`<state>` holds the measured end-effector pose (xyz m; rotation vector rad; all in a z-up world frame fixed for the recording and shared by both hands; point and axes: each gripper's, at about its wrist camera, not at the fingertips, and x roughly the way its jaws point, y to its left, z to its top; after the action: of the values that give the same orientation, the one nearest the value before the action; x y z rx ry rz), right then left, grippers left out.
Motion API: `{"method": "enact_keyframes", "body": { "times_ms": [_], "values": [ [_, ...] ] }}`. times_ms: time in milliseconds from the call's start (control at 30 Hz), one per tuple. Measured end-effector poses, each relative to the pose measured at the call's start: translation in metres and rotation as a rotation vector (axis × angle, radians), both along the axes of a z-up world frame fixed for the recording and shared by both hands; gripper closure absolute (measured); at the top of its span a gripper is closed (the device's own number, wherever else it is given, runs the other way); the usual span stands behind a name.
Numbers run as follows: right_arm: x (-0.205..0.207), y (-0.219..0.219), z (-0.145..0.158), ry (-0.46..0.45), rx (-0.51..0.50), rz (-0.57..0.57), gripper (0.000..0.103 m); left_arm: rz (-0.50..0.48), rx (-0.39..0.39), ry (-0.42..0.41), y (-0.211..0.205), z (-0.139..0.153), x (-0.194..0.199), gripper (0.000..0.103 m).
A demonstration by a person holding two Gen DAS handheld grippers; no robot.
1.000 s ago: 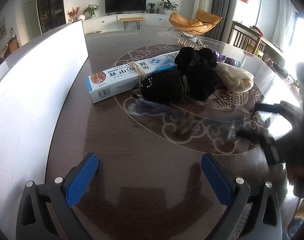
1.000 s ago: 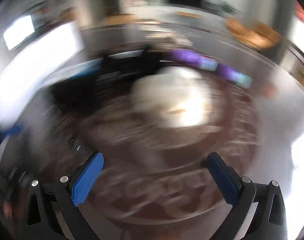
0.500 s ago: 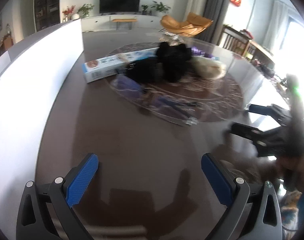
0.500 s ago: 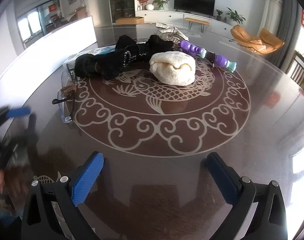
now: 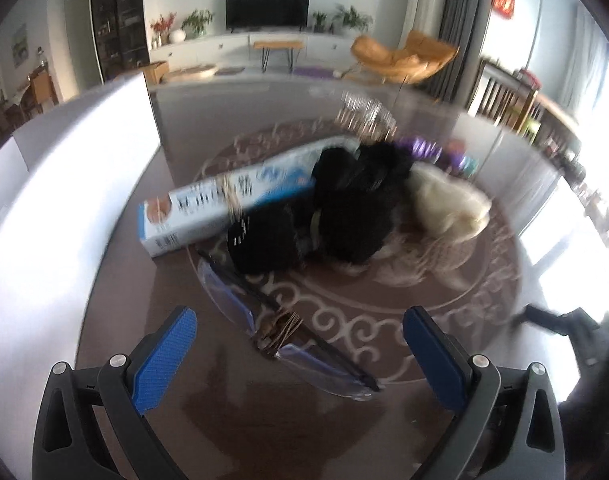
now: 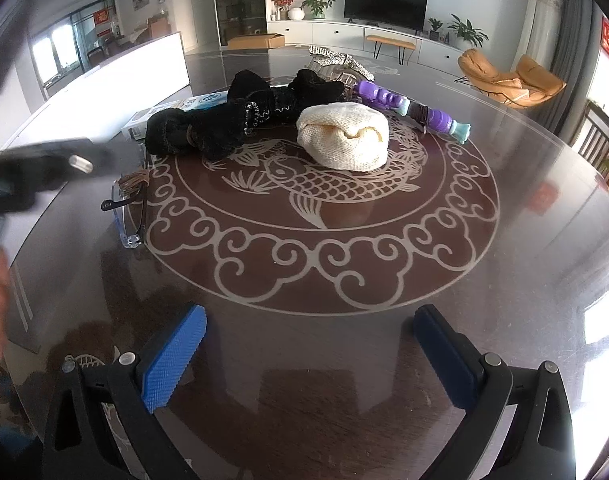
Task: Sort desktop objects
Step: 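Move the open left gripper toward the clear-framed eyeglasses on the pile, then close the left gripper on the eyeglasses frame and lift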
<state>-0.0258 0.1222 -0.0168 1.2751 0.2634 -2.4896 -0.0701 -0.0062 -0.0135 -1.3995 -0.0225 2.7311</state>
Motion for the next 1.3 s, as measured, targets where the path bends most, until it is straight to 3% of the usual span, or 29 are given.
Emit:
{"method": "enact_keyframes", "body": {
  "times_ms": [133, 400, 533, 667, 1200, 1267, 1300],
  "values": [
    [0.0, 0.0, 0.0, 0.0, 0.0, 0.0, 0.0, 0.008, -0.045, -0.037, -0.015, -0.018, 0.01, 0.0],
    [0.0, 0.0, 0.0, 0.0, 0.0, -0.001, 0.0, 0.015, 0.053, -0.05, -0.063, -0.023, 0.031, 0.0],
    [0.0, 0.0, 0.0, 0.0, 0.0, -0.001, 0.0, -0.016, 0.041, -0.055, -0.053, -0.025, 0.021, 0.0],
    [0.0, 0.0, 0.0, 0.0, 0.001, -0.001, 0.0, -0.021, -0.055, -0.055, -0.034, -0.029, 0.009, 0.0],
    [0.001, -0.001, 0.0, 0.0, 0.001, -0.001, 0.0, -0.028, -0.051, -0.081, -0.028, -0.026, -0.017, 0.0],
    [0.001, 0.0, 0.0, 0.0, 0.001, -0.001, 0.0, -0.046, -0.05, -0.043, -0.028, -0.024, -0.01, 0.012],
    [0.001, -0.001, 0.0, 0.0, 0.001, -0.001, 0.0, -0.06, -0.048, -0.017, -0.029, -0.021, -0.005, 0.035]
  ]
}}
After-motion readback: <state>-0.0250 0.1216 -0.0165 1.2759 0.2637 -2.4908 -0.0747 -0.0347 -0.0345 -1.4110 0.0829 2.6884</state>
